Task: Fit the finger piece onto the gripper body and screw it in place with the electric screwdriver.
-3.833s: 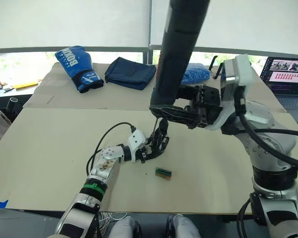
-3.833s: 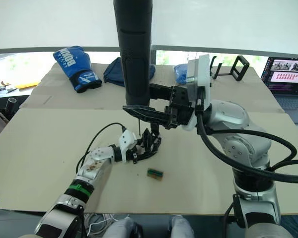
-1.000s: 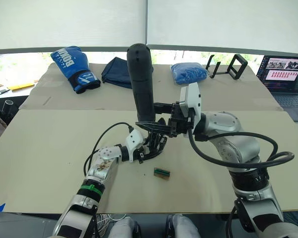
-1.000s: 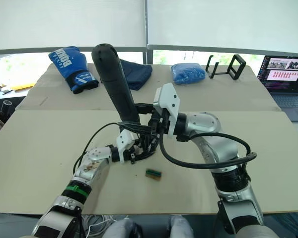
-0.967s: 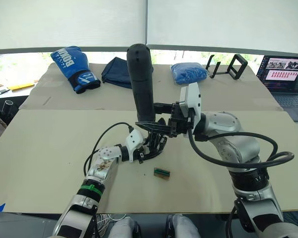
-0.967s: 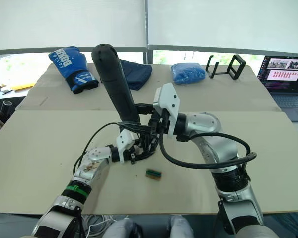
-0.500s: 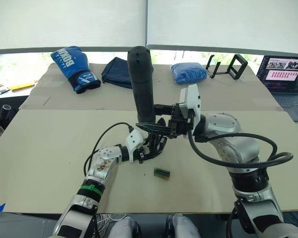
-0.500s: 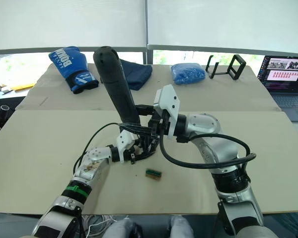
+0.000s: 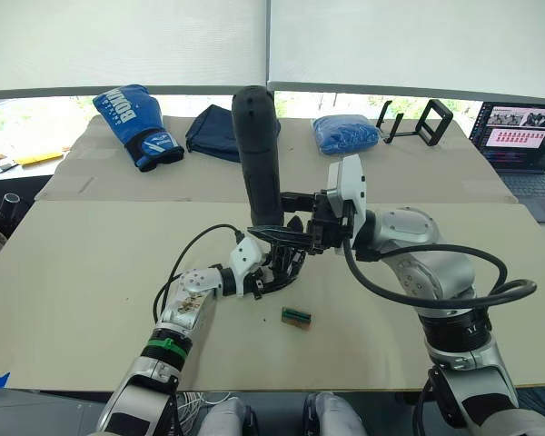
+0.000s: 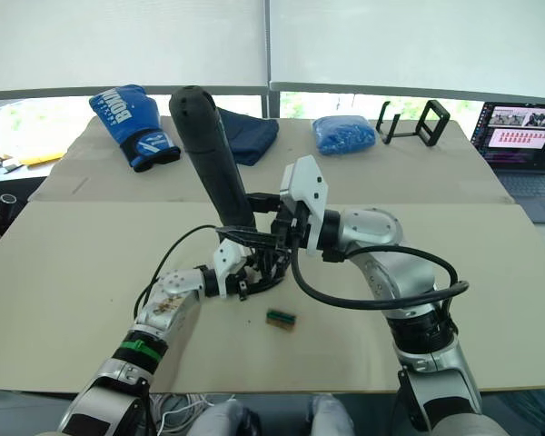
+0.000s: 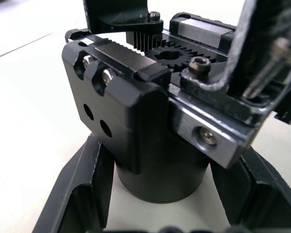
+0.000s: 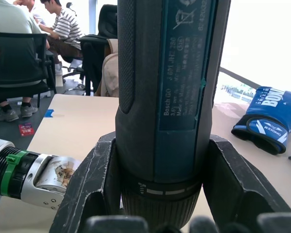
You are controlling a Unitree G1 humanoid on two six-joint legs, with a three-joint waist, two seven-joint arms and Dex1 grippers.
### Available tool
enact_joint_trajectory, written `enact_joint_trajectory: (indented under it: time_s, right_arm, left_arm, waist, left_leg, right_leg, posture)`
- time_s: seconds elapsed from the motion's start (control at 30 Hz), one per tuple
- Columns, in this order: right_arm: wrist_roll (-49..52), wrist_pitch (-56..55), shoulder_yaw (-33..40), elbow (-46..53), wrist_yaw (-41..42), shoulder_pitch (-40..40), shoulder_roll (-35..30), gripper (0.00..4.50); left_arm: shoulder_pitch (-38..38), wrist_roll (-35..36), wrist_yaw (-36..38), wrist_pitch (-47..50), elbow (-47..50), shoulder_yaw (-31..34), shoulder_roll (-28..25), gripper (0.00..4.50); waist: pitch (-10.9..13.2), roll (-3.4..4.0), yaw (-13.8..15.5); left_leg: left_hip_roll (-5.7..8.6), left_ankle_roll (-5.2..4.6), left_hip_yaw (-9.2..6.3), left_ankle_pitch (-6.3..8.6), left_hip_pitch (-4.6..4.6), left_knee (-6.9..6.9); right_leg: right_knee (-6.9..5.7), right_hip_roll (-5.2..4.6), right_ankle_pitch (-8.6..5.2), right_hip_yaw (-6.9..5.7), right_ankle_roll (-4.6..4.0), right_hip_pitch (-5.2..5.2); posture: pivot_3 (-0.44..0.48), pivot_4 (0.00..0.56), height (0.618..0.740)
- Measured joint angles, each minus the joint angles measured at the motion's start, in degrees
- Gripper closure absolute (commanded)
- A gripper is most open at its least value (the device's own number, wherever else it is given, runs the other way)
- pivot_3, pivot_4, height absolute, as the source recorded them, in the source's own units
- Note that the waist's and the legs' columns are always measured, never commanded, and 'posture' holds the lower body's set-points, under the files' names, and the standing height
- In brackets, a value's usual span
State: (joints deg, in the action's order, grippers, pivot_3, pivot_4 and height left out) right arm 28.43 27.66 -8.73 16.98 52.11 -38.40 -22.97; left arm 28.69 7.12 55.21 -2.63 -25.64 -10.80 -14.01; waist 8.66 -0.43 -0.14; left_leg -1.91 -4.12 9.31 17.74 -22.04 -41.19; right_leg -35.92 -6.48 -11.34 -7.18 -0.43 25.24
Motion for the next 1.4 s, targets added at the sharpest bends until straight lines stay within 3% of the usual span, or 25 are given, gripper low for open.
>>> enact_joint_trajectory:
  time_s: [1.4]
  right_arm:
    - [-1.5,0.0,-1.0,-0.2,-3.9,2.9,2.0,2.57]
  left_arm:
    - [-0.4,0.0,-0.4,0.2,0.2,0.0,0.1,2.19]
  waist:
    - [-0.1,0.05,0.0]
  left_leg:
    - [0.0,0.01,0.01,0.0,0.19,0.15]
  right_leg:
    - [0.04,-0.03,-0.01,0.04,0.01,-0.12]
  posture:
    - [0.0,0.15,0.74]
